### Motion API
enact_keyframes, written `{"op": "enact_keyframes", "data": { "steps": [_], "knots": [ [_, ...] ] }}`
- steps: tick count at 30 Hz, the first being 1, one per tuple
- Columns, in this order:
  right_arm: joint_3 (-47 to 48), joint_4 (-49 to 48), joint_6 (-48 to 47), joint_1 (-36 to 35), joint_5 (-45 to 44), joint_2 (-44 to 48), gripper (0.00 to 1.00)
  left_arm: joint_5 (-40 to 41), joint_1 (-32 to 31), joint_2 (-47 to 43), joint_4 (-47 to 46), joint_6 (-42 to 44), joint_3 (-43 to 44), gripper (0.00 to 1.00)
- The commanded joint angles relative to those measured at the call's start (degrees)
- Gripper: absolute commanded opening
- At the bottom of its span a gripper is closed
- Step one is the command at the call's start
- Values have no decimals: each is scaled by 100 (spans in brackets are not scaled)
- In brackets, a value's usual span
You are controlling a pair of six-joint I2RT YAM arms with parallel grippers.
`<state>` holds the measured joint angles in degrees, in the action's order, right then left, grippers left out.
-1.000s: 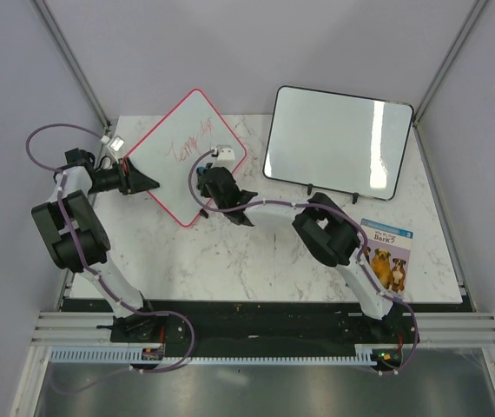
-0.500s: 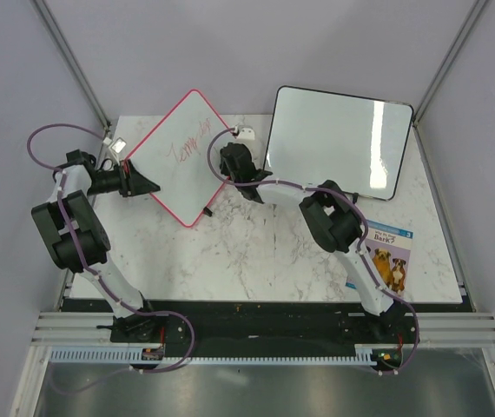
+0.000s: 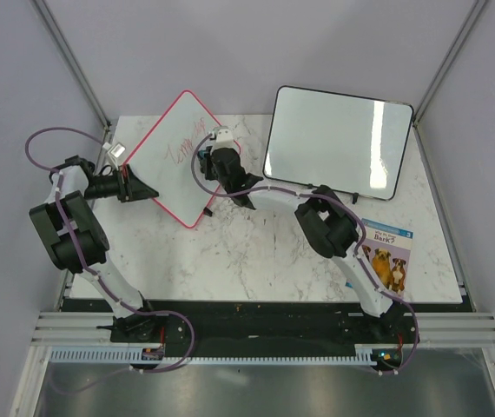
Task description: Erase the whiteboard
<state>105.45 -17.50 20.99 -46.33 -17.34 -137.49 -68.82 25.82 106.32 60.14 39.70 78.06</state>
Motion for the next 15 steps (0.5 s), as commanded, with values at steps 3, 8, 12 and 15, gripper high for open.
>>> {"op": "enact_keyframes", "data": {
  "steps": [3, 8, 12, 15],
  "knots": [
    [221, -52, -236, -948, 1057, 223, 0, 307, -165, -208, 164, 898, 113, 2],
    [590, 0, -429, -1264, 988, 126, 0, 448, -122, -279, 393, 1057, 227, 2],
    [1178, 167, -447, -1282, 707, -111, 0, 553, 71, -200, 613, 1162, 498, 2],
    [1381, 80, -508, -1230, 539, -181, 0, 597, 264, -60, 762, 1171, 797, 2]
  ]
}}
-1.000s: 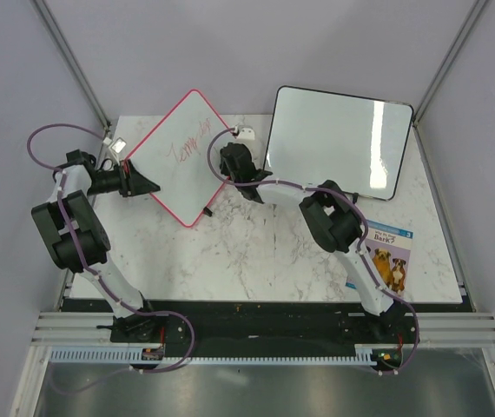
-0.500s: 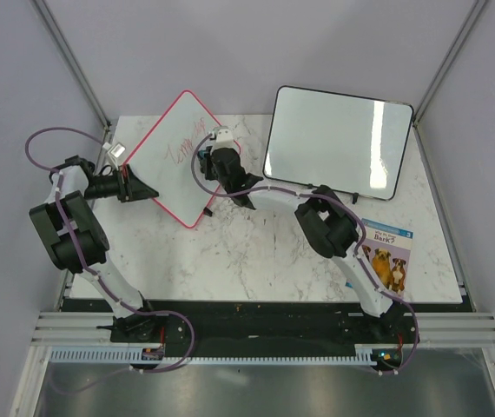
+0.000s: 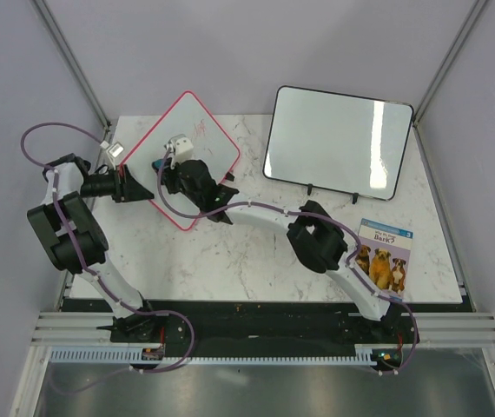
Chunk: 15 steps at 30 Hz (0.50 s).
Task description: Erase the whiteboard
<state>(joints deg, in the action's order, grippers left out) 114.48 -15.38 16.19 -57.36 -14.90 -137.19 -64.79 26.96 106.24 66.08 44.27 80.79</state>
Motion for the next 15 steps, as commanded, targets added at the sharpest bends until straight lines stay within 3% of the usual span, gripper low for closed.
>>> {"op": "enact_keyframes", "data": {
  "steps": [1, 7, 15],
  "knots": [
    [523, -150, -36, -109, 251, -256, 0, 213, 186, -7, 272, 723, 621, 2],
    [1024, 43, 25, 102, 57, -634, 0, 441, 266, 449, 730, 890, 1377, 2],
    [806, -193, 420, 726, -215, -810, 0, 626, 275, 1321, 2128, 1848, 2125, 2]
  ]
}}
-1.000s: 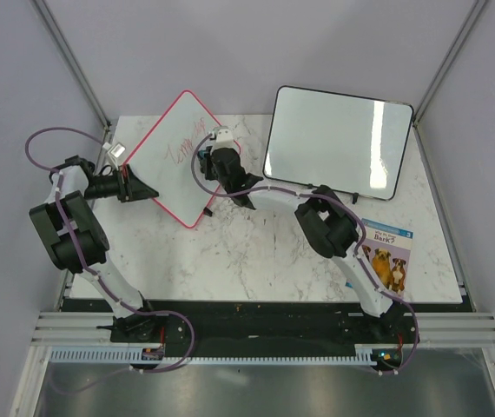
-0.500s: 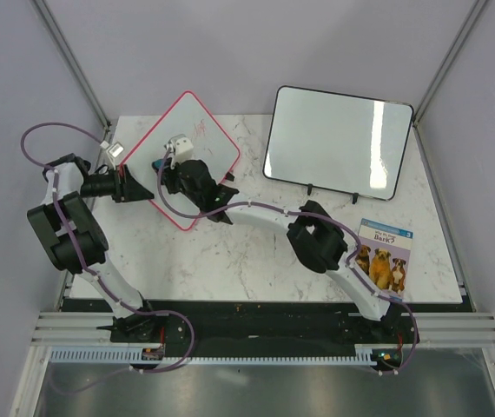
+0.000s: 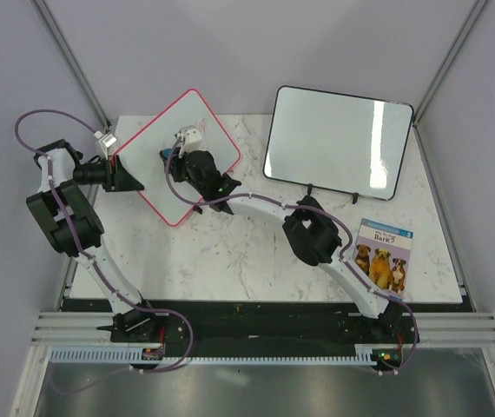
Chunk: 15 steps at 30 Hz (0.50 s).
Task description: Erase the whiteboard
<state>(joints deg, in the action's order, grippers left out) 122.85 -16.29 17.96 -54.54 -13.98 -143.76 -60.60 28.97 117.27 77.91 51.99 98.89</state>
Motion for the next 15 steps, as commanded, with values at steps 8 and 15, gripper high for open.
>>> {"op": "enact_keyframes", "data": {
  "steps": [8, 15],
  "knots": [
    [-655, -356, 411, 761, -378, 155, 0, -109, 82, -581, -363, 340, -800, 2],
    [-1623, -796, 560, 647, -360, 498, 0, -444, 82, -1294, -1954, -838, -1680, 17]
  ]
}}
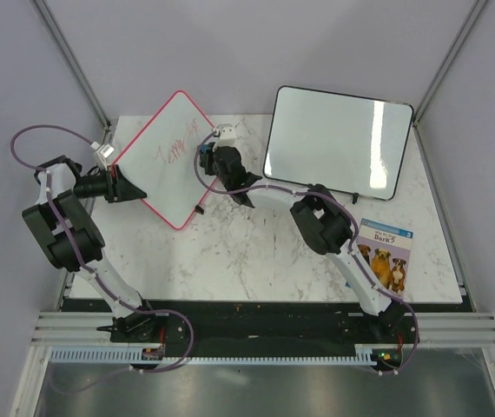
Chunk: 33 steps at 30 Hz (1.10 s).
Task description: Erase the whiteboard
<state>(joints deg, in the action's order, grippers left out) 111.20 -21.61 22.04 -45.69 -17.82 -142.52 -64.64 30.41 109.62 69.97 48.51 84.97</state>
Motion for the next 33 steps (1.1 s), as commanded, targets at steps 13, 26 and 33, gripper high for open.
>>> {"op": "enact_keyframes", "data": {
  "steps": [13, 26, 33],
  "knots": [
    [-1091, -432, 213, -344, 42, 479, 0, -163, -62, -907, -2979, -2141, -1183, 61],
    [-1408, -564, 309, -353, 33, 515, 0, -277, -71, -1768, -6424, -5350, -2467, 63],
    [-1461, -573, 301, -379, 33, 523, 0, 109, -211, -2182, -7525, -6134, -3047, 23]
  ]
}}
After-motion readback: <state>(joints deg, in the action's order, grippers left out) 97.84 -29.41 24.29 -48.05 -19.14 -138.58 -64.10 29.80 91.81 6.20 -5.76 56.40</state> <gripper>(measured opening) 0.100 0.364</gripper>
